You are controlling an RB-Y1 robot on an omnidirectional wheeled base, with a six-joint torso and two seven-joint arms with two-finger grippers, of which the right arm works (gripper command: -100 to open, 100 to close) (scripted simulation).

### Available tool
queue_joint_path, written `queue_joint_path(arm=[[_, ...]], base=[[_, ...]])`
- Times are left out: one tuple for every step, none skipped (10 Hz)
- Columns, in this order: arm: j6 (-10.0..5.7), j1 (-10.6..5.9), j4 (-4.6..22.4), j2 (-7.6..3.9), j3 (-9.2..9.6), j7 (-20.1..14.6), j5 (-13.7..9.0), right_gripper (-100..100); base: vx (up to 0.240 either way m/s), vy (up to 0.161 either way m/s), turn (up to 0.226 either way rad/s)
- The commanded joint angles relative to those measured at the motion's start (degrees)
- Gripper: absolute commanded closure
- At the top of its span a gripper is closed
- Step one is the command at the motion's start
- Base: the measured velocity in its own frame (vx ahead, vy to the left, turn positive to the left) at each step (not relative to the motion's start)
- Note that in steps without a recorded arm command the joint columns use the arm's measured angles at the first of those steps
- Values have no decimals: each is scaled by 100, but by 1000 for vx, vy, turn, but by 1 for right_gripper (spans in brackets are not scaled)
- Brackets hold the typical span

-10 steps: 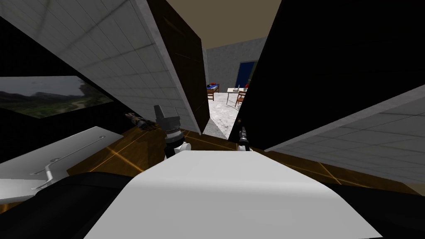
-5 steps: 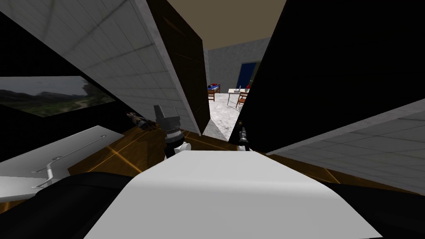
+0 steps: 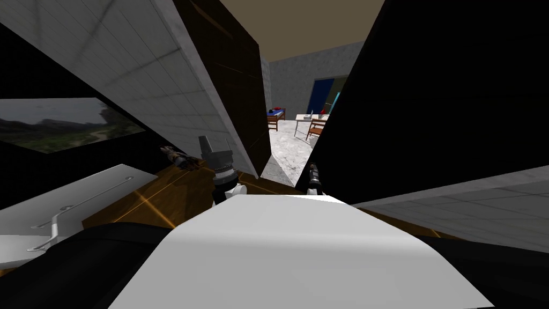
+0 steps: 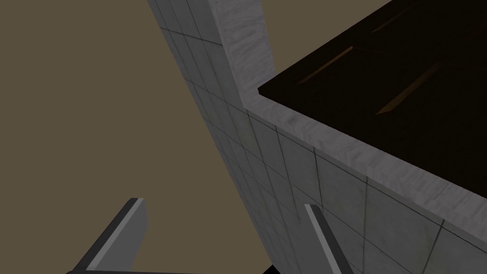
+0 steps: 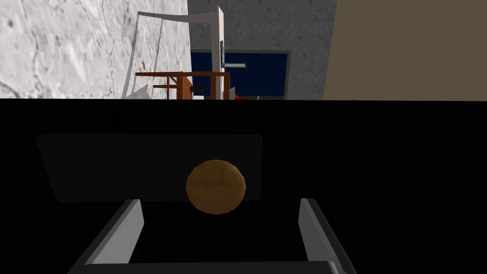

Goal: Push the door open

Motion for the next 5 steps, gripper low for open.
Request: queue_joint_path(arm=[[-14, -3, 22, -2, -15, 5, -8, -100], [-21, -1, 30, -3, -23, 9, -13, -100], [-29, -18, 56, -6, -19, 5, -11, -100], [-29, -18, 56, -6, -19, 5, -11, 100], [-29, -18, 56, -6, -19, 5, -11, 100]], base=[[183, -56, 19], [174, -52, 17], [70, -20, -2], [-15, 6, 3], [-26, 7, 4]])
